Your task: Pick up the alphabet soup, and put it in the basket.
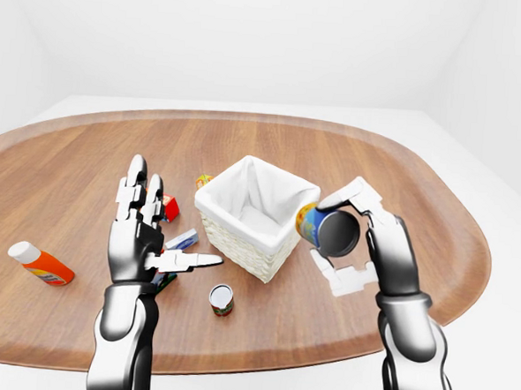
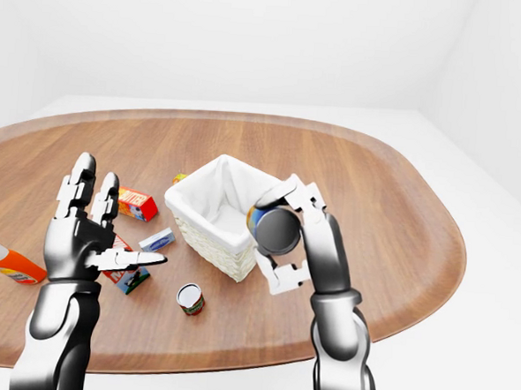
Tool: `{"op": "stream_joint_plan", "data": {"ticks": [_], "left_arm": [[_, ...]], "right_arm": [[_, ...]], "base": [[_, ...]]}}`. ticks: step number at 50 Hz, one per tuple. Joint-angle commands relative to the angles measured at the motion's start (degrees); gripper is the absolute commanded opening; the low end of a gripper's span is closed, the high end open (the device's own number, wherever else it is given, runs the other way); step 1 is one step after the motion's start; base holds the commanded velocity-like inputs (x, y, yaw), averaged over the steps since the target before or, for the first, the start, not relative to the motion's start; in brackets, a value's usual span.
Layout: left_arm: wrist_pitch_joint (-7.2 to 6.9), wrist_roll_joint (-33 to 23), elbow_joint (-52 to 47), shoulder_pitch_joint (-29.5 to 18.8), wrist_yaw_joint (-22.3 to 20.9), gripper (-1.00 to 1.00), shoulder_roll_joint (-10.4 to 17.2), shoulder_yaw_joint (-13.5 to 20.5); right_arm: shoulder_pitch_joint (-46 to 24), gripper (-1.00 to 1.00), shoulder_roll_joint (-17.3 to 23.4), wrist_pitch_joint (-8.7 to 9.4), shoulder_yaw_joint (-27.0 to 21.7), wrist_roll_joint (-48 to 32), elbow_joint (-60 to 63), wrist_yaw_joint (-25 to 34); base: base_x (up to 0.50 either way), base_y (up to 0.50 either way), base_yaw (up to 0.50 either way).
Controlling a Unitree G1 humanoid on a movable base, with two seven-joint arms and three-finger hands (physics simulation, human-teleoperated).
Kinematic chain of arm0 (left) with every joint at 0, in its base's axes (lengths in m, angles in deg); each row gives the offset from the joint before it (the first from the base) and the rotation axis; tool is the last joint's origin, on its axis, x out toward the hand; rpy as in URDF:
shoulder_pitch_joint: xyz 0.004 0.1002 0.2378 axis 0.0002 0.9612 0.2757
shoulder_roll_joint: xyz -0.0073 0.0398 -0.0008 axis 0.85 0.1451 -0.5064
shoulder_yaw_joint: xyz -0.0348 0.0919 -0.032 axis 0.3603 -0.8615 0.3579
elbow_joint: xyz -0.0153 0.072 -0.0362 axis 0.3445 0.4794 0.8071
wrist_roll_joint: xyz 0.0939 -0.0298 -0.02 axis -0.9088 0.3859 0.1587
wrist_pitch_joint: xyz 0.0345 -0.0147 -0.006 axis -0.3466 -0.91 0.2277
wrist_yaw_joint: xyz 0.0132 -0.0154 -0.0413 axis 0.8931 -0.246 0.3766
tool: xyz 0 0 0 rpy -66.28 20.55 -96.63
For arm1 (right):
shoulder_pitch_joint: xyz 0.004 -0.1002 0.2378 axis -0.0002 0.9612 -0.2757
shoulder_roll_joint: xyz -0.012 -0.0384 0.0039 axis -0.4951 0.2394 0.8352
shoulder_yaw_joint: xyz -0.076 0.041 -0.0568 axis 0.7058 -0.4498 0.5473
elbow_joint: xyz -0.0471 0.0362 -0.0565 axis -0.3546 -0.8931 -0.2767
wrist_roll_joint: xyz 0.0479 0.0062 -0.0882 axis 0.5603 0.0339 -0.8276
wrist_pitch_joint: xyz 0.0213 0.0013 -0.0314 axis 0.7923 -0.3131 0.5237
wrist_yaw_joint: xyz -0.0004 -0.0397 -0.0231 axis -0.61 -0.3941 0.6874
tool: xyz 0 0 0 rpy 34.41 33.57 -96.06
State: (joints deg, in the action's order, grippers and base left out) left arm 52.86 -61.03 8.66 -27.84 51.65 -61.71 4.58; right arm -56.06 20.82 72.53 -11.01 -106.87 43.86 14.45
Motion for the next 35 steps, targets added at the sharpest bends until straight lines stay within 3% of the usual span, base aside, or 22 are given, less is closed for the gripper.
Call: {"op": "stream_joint_plan", "data": {"ticks": [1,16,35], "left_arm": [[0.0,-0.03,-0.09,-0.05,0.04,1.0,0.01,-0.04],[0.0,0.11,0.41,-0.36,0.07,1.0,0.1,0.05],[0.0,-0.04,0.97,-0.39,0.08,1.0,0.07,-0.02]], "right_arm": [[-6.53,-1.0,-0.14,0.0,-0.28,-1.13,-0.13,0.52],[-13.17,-1.0,-0.41,0.0,-0.74,-1.84,-13.54,-1.31],[-20.88,-1.0,-0.82,0.0,-0.63,-2.5,-21.56,-1.47]], "base": [[0.0,0.0,0.0],[0.0,0.0,0.0],[0.0,0.0,0.0]]}}
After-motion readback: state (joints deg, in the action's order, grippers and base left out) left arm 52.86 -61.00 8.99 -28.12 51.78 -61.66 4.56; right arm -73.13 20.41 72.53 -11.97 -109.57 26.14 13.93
